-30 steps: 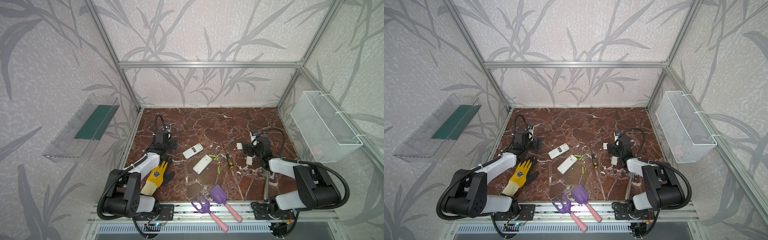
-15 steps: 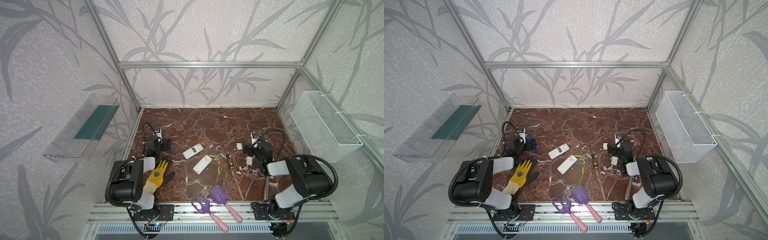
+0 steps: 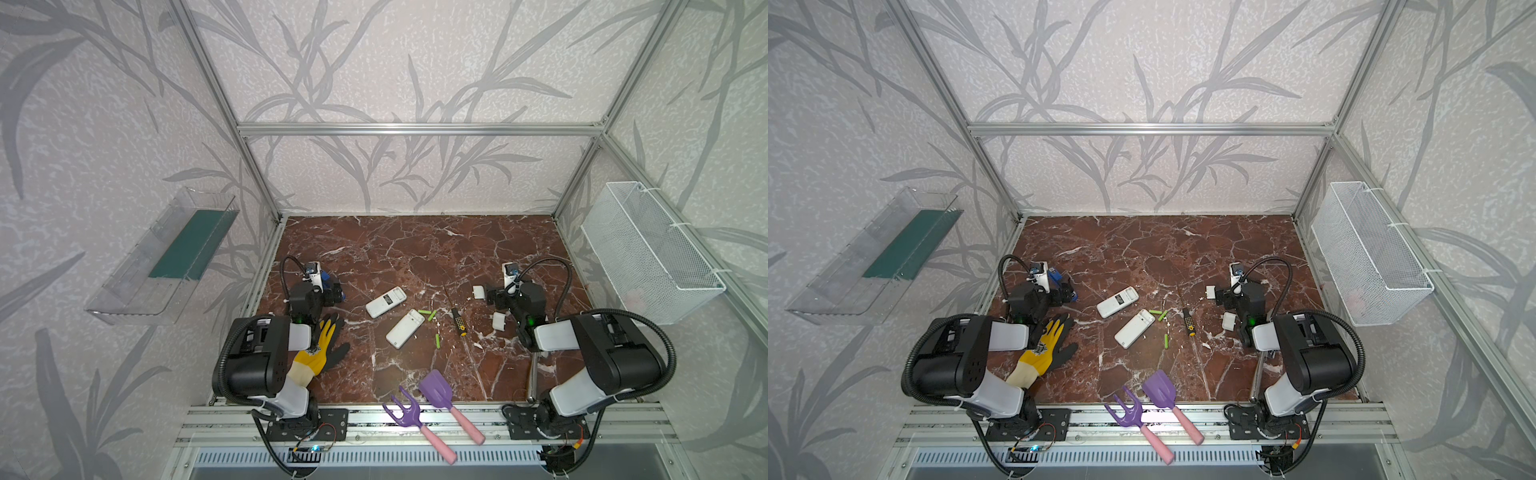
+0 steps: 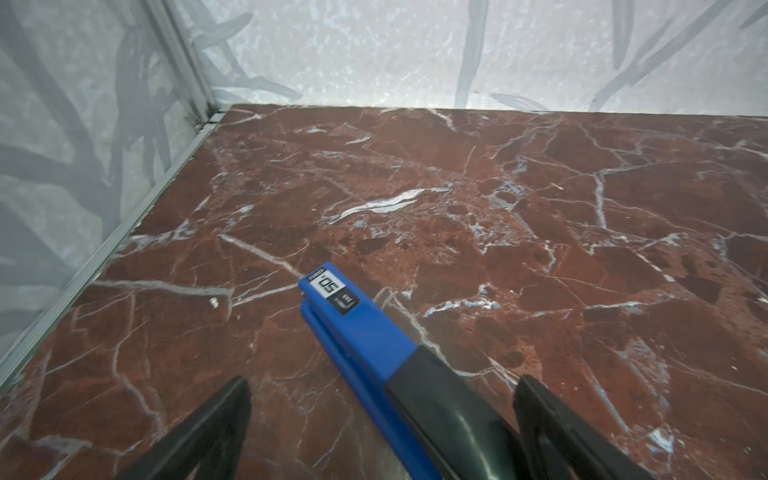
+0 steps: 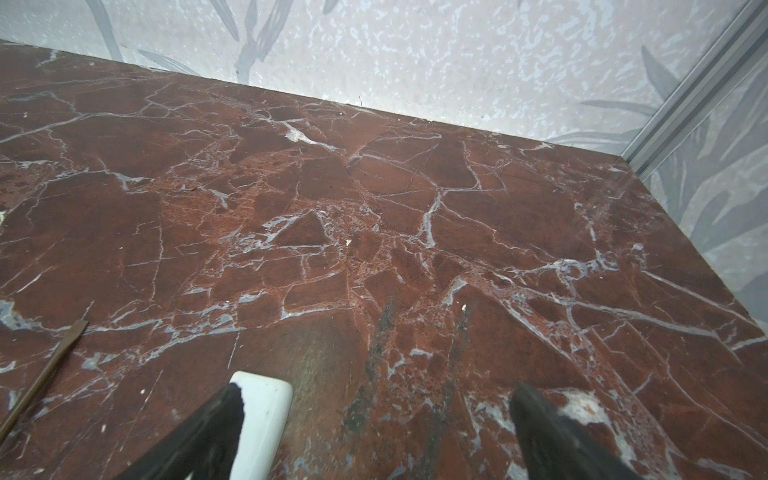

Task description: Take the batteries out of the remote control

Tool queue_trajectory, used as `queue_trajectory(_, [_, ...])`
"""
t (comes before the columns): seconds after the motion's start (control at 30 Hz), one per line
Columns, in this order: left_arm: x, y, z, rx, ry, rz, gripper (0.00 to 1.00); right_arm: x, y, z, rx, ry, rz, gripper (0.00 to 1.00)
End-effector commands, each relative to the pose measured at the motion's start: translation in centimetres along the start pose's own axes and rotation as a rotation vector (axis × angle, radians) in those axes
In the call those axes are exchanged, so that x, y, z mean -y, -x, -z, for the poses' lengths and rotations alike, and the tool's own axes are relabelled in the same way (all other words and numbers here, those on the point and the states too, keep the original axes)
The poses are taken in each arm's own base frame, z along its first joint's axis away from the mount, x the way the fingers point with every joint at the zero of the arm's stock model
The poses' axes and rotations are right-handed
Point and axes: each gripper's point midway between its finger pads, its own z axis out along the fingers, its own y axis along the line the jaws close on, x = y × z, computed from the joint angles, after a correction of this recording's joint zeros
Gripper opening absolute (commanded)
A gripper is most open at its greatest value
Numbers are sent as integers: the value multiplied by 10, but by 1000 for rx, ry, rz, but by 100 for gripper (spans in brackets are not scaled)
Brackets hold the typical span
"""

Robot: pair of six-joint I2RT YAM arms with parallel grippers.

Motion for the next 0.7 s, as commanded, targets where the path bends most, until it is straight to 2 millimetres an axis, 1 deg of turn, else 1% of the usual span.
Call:
queue_trajectory(0.0, [-17,14,-1,60,94,40,99,3,15,-1,50,-9,4,99])
queue_trajectory(0.13, [-15,13,-2,49,83,31,99,3,15,-1,51,-9,3,99])
queue_trajectory(0.27, [-9,12,-4,37,50,15,99,3,14,-1,49,-9,3,99])
queue_trajectory(0.53, [-9,12,-4,38,50,16,99,3,14,-1,49,-9,3,99])
queue_trajectory(0.6, [1,13,-3,45,-3,-1,99,3,15,-1,50,-9,3,99])
queue_trajectory(0.67, [0,12,-3,43,-2,0,99,3,15,-1,50,-9,3,99])
